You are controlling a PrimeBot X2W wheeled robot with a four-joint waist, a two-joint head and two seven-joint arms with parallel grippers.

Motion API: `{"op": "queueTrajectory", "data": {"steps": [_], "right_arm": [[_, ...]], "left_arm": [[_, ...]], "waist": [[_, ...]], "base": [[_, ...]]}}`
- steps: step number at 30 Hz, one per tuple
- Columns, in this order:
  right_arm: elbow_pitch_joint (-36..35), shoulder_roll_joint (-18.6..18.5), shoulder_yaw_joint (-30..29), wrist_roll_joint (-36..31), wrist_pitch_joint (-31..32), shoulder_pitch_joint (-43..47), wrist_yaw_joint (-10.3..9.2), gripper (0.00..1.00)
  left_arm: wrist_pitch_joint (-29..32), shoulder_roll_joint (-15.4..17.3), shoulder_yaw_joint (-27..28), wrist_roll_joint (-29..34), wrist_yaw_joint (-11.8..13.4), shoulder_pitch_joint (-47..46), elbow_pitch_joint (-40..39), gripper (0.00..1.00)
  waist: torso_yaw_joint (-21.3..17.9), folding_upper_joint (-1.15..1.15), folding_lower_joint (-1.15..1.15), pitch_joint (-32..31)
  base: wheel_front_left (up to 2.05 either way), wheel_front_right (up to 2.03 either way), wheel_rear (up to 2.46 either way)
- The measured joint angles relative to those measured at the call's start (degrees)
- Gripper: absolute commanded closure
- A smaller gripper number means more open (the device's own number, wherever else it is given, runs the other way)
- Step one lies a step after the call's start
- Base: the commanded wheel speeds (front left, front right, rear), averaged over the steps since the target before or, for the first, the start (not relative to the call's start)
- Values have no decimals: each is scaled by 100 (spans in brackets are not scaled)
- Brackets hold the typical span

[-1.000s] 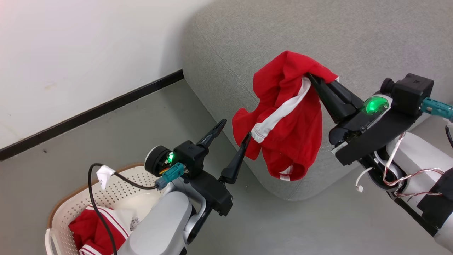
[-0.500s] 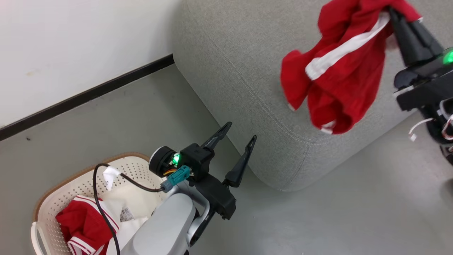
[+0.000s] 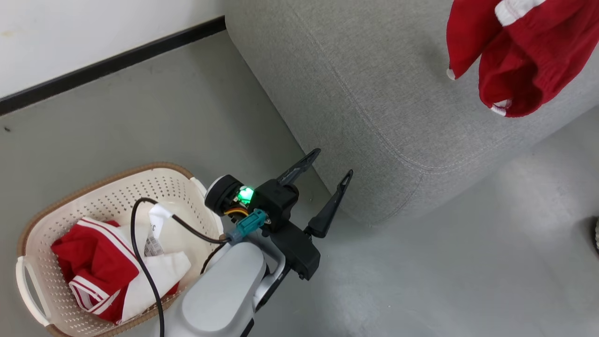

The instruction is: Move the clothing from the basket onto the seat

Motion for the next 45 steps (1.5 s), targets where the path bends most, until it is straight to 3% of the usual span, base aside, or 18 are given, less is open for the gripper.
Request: {"op": "queueTrajectory", "data": {"steps": [20,32,39,45], "right_arm": [[959,-396,-985,-499,-1,-1314,9,100],[1549,-981,-1410,-1049,-1,-1923,3,100],[2238,-911,-1611,-1083,-2,-1985,-250,100],[3041,-344,-1584,-967,-1,-1762,-414,100]], "left_arm": [[0,101,-237,177,0,-665,21,0],[0,126,-412,309,0,-1017,-58,0],[0,119,-414,308,0,-1156,-103,0],[0,186,-379,308,0,-1150,-78,0]], "waist": [[612,0,1,1300],[1170,0,0,1972],[1489,0,0,2196],[1617,0,0,2353]], "base": [[0,0,0],[0,0,0],[0,0,0],[0,0,0]]}}
